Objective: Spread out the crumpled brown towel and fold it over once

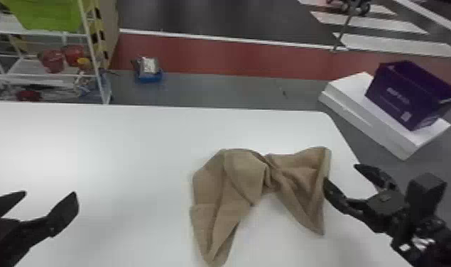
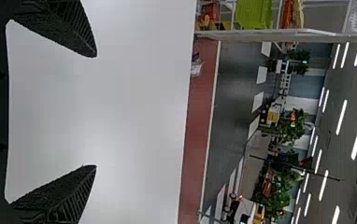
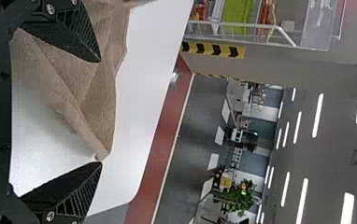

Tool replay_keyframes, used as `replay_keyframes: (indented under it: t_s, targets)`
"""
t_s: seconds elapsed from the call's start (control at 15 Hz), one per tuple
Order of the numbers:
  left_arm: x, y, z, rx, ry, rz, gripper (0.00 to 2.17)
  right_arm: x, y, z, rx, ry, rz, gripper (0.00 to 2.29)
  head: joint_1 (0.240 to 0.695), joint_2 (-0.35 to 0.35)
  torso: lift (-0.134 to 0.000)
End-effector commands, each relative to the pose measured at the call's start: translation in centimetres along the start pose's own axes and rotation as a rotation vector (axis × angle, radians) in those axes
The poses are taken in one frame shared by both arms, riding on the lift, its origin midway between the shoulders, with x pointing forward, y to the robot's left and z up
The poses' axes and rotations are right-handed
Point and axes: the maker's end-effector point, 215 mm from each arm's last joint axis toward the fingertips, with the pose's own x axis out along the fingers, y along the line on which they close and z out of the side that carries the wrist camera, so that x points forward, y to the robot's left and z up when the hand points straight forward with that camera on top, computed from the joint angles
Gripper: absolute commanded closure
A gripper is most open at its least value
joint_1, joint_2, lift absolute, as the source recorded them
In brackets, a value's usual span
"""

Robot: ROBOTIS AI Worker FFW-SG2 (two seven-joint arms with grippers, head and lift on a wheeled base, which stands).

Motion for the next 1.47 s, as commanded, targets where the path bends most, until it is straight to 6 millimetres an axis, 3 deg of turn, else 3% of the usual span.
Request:
replay_keyframes:
  t_s: [0.0, 0.27, 0.53, 0.73, 1.07, 1.2, 1.4]
  targets:
    - [0.1, 0.4, -0.1, 0.008, 0.004, 0.013, 0.03, -1.1, 2.3, -0.9, 0.075, 0.061, 0.075, 0.13, 0.695, -0.168, -0.123]
    - [0.6, 1.2, -0.5, 0.013, 0.008, 0.028, 0.03, -3.6, 3.8, -1.2, 0.058, 0.089, 0.257, 0.21, 0.695, -0.124, -0.123]
    - [0.8, 1.3, -0.7, 0.013, 0.011, 0.033, 0.03, -4.9, 5.4, 1.5, -0.246, 0.025, 0.347, 0.21, 0.695, -0.114, -0.123]
    - [1.0, 1.7, -0.5, 0.017, 0.008, 0.041, 0.03, -5.8, 5.9, 1.6, -0.437, 0.059, 0.385, 0.22, 0.695, -0.097, -0.123]
    - [1.5, 1.9, -0.1, 0.026, 0.002, 0.048, 0.03, -5.8, 5.5, -1.0, -0.611, 0.196, 0.423, 0.25, 0.695, -0.093, -0.123]
    - [1.8, 1.9, -0.3, 0.035, 0.009, 0.052, 0.03, -5.8, 6.2, -1.3, -0.719, 0.196, 0.457, 0.28, 0.695, -0.099, -0.123]
    - [2.0, 1.7, -0.6, 0.033, 0.014, 0.050, 0.03, -6.0, 6.0, -2.4, -0.733, 0.235, 0.473, 0.28, 0.695, -0.097, -0.123]
